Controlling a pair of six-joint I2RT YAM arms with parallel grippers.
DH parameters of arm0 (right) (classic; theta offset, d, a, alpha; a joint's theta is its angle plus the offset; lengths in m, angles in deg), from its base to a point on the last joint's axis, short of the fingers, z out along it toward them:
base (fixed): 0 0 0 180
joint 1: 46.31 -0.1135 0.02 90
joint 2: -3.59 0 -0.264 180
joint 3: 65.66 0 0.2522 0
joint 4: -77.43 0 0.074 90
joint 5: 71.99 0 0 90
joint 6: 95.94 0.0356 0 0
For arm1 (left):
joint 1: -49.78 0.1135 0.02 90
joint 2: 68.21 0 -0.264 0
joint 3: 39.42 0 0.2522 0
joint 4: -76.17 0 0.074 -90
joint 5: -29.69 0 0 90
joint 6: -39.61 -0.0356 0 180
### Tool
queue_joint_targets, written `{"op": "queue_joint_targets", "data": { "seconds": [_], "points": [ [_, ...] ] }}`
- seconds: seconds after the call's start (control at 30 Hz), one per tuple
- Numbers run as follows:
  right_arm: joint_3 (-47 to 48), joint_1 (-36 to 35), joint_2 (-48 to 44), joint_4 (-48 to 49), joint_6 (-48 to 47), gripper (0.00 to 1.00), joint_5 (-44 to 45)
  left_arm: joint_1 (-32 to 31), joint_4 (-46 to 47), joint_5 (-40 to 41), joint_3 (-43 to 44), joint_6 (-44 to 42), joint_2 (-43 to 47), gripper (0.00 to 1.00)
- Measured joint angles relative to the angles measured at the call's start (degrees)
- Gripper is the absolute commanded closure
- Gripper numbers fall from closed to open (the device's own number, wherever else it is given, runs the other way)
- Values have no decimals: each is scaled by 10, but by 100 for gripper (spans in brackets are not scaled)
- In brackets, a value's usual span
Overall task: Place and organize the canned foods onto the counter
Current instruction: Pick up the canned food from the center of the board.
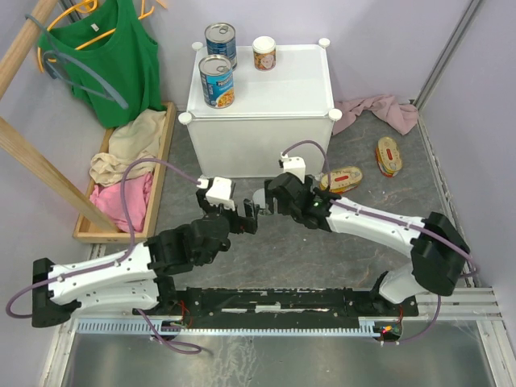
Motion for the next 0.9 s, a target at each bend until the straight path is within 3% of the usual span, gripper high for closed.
{"op": "queue_joint_targets", "data": {
  "seconds": [0.27, 0.5, 0.9],
  "points": [
    [-73, 46, -118, -7, 15, 5, 15, 6, -19, -7, 30, 40, -90, 1],
    [-119, 114, -209, -32, 23, 5, 19, 57, -21, -81, 74, 64, -188, 1],
    [-128, 188, -258, -52, 20, 5, 0, 127, 2, -184, 94, 68, -314, 1]
  ]
}}
